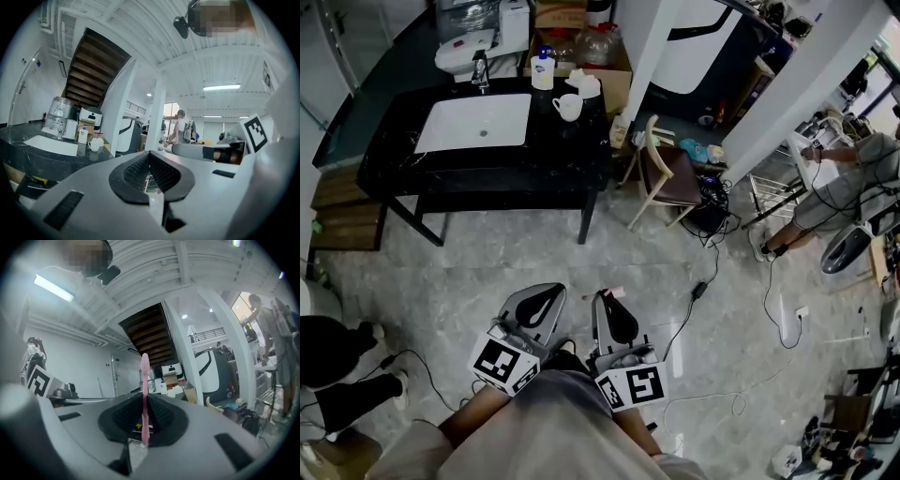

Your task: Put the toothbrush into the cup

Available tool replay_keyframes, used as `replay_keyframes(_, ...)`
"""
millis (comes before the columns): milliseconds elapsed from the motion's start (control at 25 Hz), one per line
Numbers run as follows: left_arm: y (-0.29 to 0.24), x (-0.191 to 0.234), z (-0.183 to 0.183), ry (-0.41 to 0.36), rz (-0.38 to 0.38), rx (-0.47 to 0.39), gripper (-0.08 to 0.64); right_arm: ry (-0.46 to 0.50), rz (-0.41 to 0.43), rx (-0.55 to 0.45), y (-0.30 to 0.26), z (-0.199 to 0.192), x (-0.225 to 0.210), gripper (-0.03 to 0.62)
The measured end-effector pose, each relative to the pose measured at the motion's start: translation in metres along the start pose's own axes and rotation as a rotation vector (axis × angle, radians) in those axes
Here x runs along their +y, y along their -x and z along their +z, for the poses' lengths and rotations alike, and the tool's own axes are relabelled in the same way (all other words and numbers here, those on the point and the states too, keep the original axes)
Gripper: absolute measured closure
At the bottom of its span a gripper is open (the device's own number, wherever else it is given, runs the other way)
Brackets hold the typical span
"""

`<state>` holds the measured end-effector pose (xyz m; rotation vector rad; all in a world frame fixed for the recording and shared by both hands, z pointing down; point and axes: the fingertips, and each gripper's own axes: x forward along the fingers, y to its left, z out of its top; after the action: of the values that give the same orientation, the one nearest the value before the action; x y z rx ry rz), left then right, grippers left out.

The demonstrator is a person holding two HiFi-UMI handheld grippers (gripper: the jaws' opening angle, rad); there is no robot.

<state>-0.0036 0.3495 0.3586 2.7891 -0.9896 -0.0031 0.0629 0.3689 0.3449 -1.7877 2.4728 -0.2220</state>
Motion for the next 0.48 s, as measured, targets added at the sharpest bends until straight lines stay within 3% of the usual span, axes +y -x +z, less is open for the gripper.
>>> replay_keyframes(480,-0.006,-0.021,-0.016,0.010,0.052,0.025,0.549,-0.016,0.040,0.009,0.017,-0.010,-0.018,0.555)
